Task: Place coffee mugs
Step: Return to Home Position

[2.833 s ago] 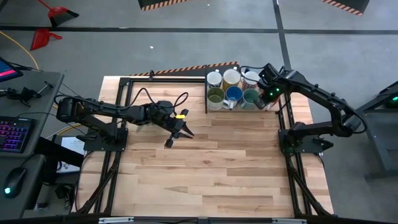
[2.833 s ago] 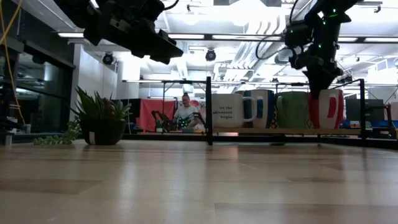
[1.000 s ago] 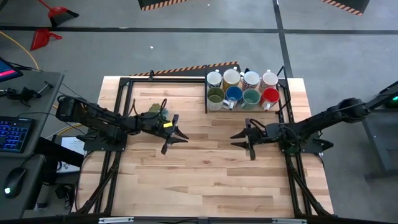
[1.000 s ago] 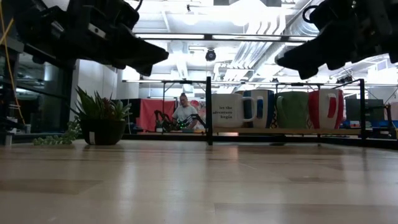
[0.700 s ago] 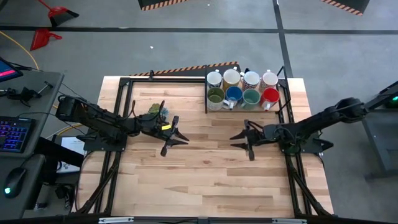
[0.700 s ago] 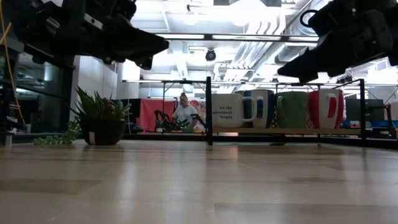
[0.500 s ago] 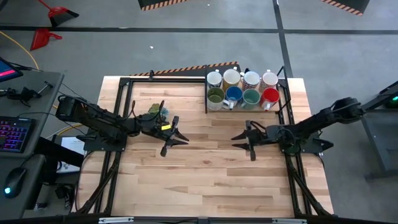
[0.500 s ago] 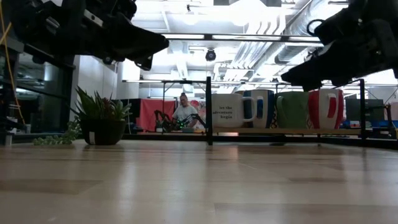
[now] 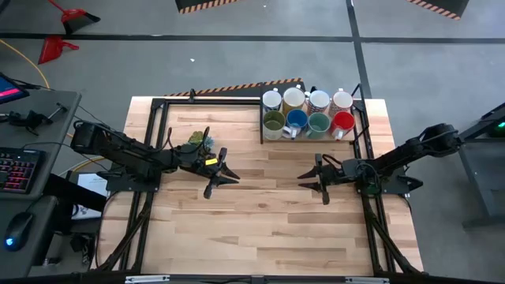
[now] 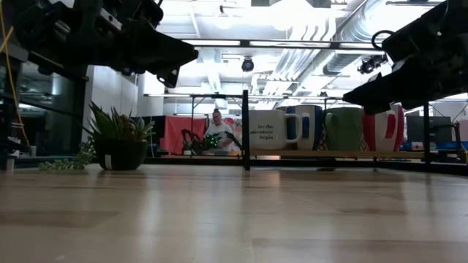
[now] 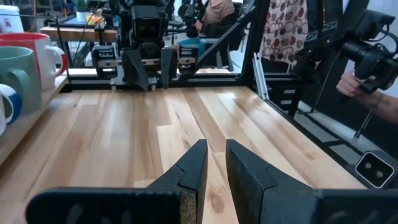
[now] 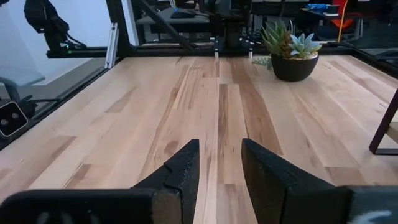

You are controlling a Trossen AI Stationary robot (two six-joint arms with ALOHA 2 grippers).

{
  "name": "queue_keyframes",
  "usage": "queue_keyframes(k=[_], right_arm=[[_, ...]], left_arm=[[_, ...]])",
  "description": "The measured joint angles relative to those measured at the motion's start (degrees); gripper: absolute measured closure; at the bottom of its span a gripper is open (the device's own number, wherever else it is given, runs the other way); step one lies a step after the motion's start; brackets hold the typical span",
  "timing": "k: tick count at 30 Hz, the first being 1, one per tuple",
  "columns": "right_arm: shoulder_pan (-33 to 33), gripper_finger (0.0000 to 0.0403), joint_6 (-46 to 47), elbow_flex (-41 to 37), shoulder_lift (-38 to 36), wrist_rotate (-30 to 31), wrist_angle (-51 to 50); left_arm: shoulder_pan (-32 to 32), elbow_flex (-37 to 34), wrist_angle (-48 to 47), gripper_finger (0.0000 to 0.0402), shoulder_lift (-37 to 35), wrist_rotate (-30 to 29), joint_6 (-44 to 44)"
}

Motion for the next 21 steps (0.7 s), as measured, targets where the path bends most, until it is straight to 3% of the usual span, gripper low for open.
queue_keyframes(k=[18, 21], right_arm=[[0.0, 0.0295, 2.5, 0.0, -0.1, 0.7, 0.4], [0.1, 0.0295, 3.0, 0.0, -7.7, 3.2, -8.6]], left_arm=[[0.0, 0.0, -0.5, 0.0351, 0.0, 0.1, 0.0], [0.0, 0.0, -0.5, 0.0351, 0.0, 0.1, 0.0]])
